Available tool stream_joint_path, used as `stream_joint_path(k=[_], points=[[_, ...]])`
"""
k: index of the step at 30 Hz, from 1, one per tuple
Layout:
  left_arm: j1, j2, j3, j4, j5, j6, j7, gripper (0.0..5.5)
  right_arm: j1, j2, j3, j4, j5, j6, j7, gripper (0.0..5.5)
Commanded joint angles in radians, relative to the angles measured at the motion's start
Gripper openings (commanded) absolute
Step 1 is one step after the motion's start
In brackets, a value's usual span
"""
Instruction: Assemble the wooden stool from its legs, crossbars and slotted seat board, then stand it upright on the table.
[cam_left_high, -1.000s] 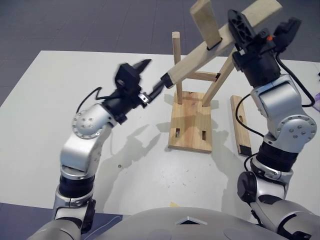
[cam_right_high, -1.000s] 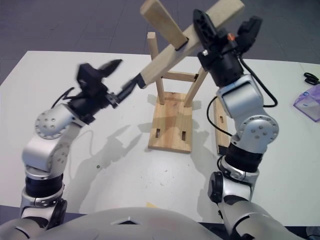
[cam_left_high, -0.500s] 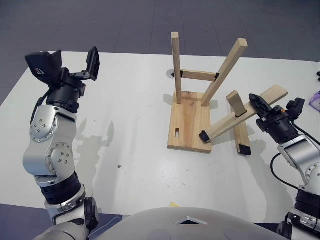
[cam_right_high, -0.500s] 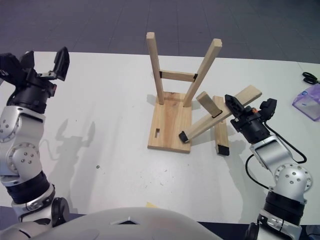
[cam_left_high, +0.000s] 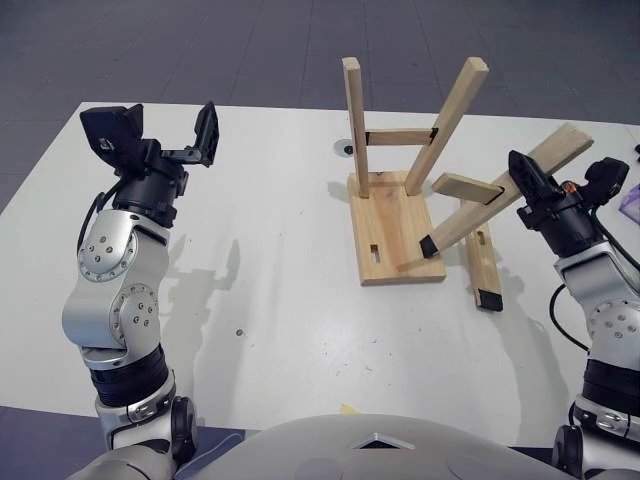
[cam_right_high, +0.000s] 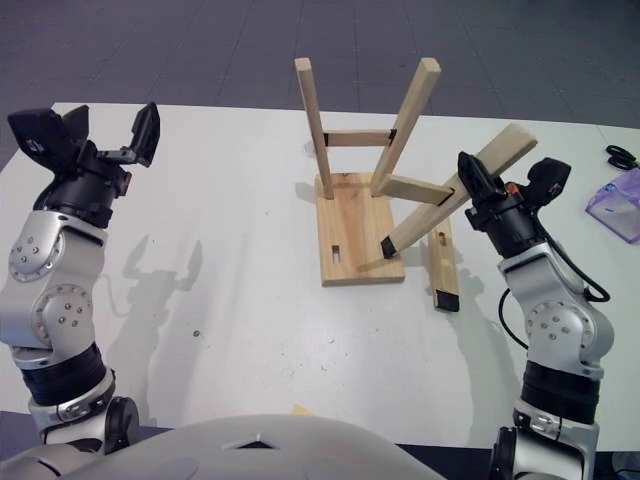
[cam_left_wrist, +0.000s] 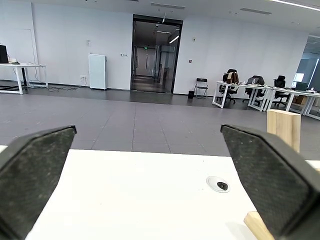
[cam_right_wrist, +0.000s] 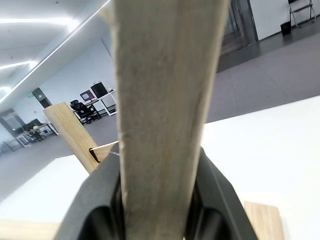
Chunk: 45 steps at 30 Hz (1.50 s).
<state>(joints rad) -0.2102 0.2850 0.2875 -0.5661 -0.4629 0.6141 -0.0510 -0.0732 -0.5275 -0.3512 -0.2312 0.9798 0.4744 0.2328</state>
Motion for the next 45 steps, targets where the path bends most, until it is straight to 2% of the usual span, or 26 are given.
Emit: stream_joint_path(k=[1, 5, 10, 14, 17, 18, 20, 24, 26, 29, 32, 35, 37, 39, 42, 45], points=[[0.000, 0.001, -0.026, 0.001, 0.030, -0.010, 0.005, 5.40, 0.053, -0.035, 0.115, 0.021, -0.340, -0.089, -0.054, 1.03], [0.006, 0.004, -0.044, 0.006, 0.048, -0.015, 0.000, 5.40, 0.089, -0.009, 0.158, 0.045, -0.490, -0.160, -0.088, 1.03], [-0.009, 0.009, -0.071, 0.017, 0.070, -0.014, -0.009, 5.40, 0.163, 0.062, 0.162, 0.078, -0.537, -0.134, -0.137, 1.03], [-0.014, -0.001, -0.095, 0.020, 0.083, -0.010, -0.007, 5.40, 0.208, 0.104, 0.157, 0.127, -0.538, -0.007, -0.216, 1.03], [-0.010, -0.002, -0.116, 0.014, 0.089, -0.005, -0.010, 5.40, 0.180, 0.163, 0.086, 0.155, -0.466, 0.102, -0.321, 1.03], [-0.007, -0.003, -0.119, 0.011, 0.088, -0.003, -0.010, 5.40, 0.169, 0.169, 0.074, 0.155, -0.456, 0.120, -0.343, 1.03], [-0.006, -0.005, -0.125, 0.012, 0.087, -0.001, -0.008, 5.40, 0.173, 0.129, 0.130, 0.144, -0.511, 0.087, -0.302, 1.03], [-0.006, 0.001, -0.135, 0.012, 0.086, 0.012, -0.008, 5.40, 0.165, 0.111, 0.153, 0.168, -0.504, 0.163, -0.301, 1.03], [-0.001, 0.004, -0.151, 0.014, 0.095, 0.009, -0.010, 5.40, 0.107, 0.123, 0.134, 0.193, -0.496, 0.165, -0.324, 1.03], [-0.010, -0.005, -0.161, 0.023, 0.091, 0.017, -0.005, 5.40, 0.022, 0.187, 0.035, 0.240, -0.370, 0.299, -0.408, 1.03], [-0.014, -0.007, -0.168, 0.027, 0.089, 0.018, -0.006, 5.40, -0.028, 0.211, -0.001, 0.242, -0.322, 0.351, -0.447, 1.03], [-0.011, 0.001, -0.186, 0.030, 0.105, 0.013, -0.006, 5.40, -0.014, 0.203, 0.016, 0.230, -0.365, 0.293, -0.429, 1.03], [-0.008, -0.002, -0.194, 0.028, 0.107, 0.012, -0.005, 5.40, 0.068, 0.143, 0.135, 0.204, -0.502, 0.160, -0.340, 1.03], [-0.003, -0.002, -0.197, 0.025, 0.110, 0.013, -0.004, 5.40, 0.154, 0.159, 0.170, 0.173, -0.511, 0.188, -0.332, 1.03], [0.000, 0.005, -0.200, 0.026, 0.114, 0.015, -0.007, 5.40, 0.225, 0.211, 0.157, 0.154, -0.470, 0.255, -0.372, 1.03], [-0.001, 0.010, -0.204, 0.029, 0.115, 0.019, -0.011, 5.40, 0.204, 0.221, 0.151, 0.137, -0.459, 0.247, -0.382, 1.03]])
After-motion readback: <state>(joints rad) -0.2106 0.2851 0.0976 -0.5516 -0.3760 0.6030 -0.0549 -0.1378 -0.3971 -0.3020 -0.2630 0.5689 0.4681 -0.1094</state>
